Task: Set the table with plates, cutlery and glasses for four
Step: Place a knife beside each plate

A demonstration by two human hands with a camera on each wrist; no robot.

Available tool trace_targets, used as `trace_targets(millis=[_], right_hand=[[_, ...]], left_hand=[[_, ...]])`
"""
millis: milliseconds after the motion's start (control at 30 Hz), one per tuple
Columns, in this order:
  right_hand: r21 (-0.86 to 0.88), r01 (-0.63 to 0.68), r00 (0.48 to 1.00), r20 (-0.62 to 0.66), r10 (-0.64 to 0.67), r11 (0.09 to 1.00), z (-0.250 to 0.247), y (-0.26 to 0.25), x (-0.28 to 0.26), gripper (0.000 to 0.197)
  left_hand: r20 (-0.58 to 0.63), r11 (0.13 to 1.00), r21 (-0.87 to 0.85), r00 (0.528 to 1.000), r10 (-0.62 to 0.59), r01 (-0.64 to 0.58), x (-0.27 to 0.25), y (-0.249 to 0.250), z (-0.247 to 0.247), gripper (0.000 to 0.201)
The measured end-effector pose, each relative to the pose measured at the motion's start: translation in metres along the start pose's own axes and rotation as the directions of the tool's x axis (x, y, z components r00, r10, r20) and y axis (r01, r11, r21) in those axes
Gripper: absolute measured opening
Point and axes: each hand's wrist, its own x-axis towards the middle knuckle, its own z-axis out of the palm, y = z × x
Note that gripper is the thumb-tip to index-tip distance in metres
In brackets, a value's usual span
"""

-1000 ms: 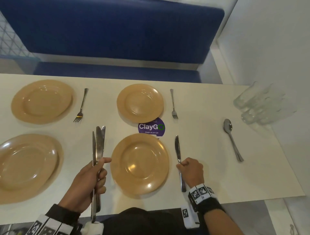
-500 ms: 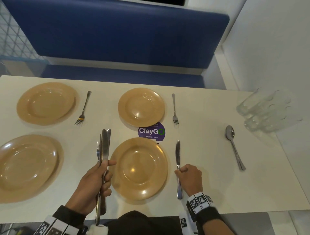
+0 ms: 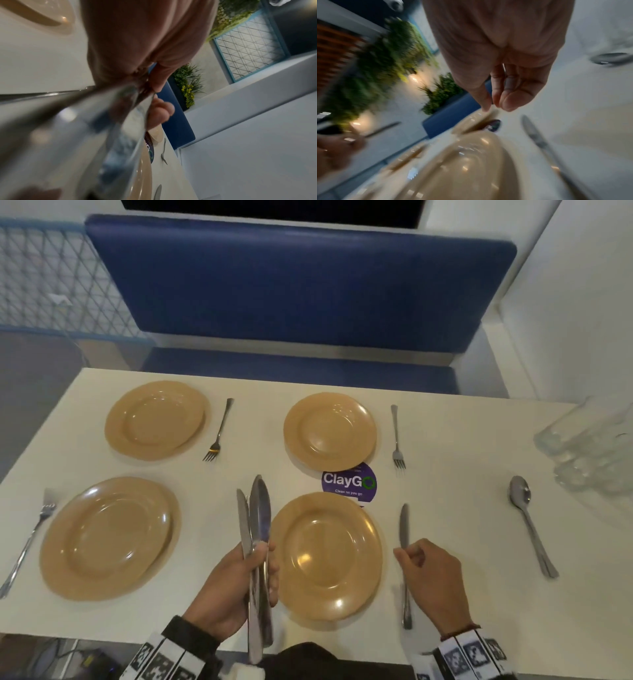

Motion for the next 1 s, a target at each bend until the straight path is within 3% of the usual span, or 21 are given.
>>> trace_targets(millis=[100, 167, 233, 300, 433, 500, 567, 667, 767, 800, 867, 933, 1000], right_hand=[[0.085, 0.167, 0.954, 0.239, -0.183, 0.982, 0.001, -0.051, -0.021, 0.020], [0.130, 0.225, 0.842, 0.472, -0.260, 0.966, 0.013, -0.084, -0.035, 0.027], [0.180, 0.234, 0.726, 0.621, -0.295, 0.955, 0.031, -0.105, -0.045, 0.032], [0.215, 0.250, 0.669, 0.666, -0.329, 0.944, 0.045, -0.117, -0.047, 0.031], [0.272, 0.161, 0.679, 0.668, -0.306, 0.949, 0.047, -0.123, -0.043, 0.026], [0.257, 0.189, 0.714, 0.626, -0.312, 0.948, 0.043, -0.128, -0.044, 0.023], [0.338, 0.088, 0.706, 0.642, -0.298, 0.937, 0.041, -0.143, -0.049, 0.024], [0.439, -0.131, 0.635, 0.726, -0.265, 0.889, 0.048, -0.160, -0.061, 0.030], [0.424, -0.215, 0.528, 0.808, -0.260, 0.880, 0.066, -0.175, -0.078, 0.032], [0.402, -0.184, 0.535, 0.806, -0.252, 0.897, 0.074, -0.182, -0.082, 0.030], [0.390, -0.099, 0.628, 0.738, -0.247, 0.915, 0.094, -0.194, -0.089, 0.023], [0.368, 0.059, 0.746, 0.601, -0.286, 0.928, 0.116, -0.207, -0.096, 0.015], [0.280, 0.185, 0.796, 0.519, -0.310, 0.942, 0.137, -0.221, -0.104, 0.015]], left_hand=[[0.001, 0.997, -0.056, 0.999, -0.050, 0.050, -0.001, -0.002, 0.006, 0.021], [-0.009, 0.994, -0.074, 0.997, -0.077, 0.076, -0.002, -0.005, 0.010, 0.022], [0.042, 0.991, -0.100, 0.995, -0.090, 0.094, -0.005, -0.007, 0.016, 0.024], [0.068, 0.991, -0.107, 0.995, -0.076, 0.083, -0.008, -0.007, 0.018, 0.024], [0.111, 0.985, -0.163, 0.993, -0.040, 0.058, -0.015, -0.003, 0.011, 0.028], [0.009, 0.991, -0.132, 1.000, -0.003, 0.005, -0.017, -0.005, 0.000, 0.028], [-0.139, 0.990, -0.124, 0.989, 0.049, -0.066, -0.019, -0.004, -0.013, 0.032], [-0.199, 0.969, -0.212, 0.977, 0.083, -0.126, -0.021, 0.006, -0.030, 0.046], [-0.201, 0.943, -0.254, 0.966, 0.165, -0.214, -0.024, 0.023, -0.052, 0.036], [-0.202, 0.944, -0.227, 0.960, 0.193, -0.238, -0.024, 0.028, -0.062, 0.029], [-0.204, 0.963, -0.093, 0.951, 0.231, -0.253, -0.021, 0.034, -0.084, 0.017], [-0.201, 0.969, 0.052, 0.947, 0.249, -0.243, -0.017, 0.040, -0.108, 0.020], [-0.208, 0.968, 0.105, 0.947, 0.245, -0.227, -0.014, 0.045, -0.131, 0.022]])
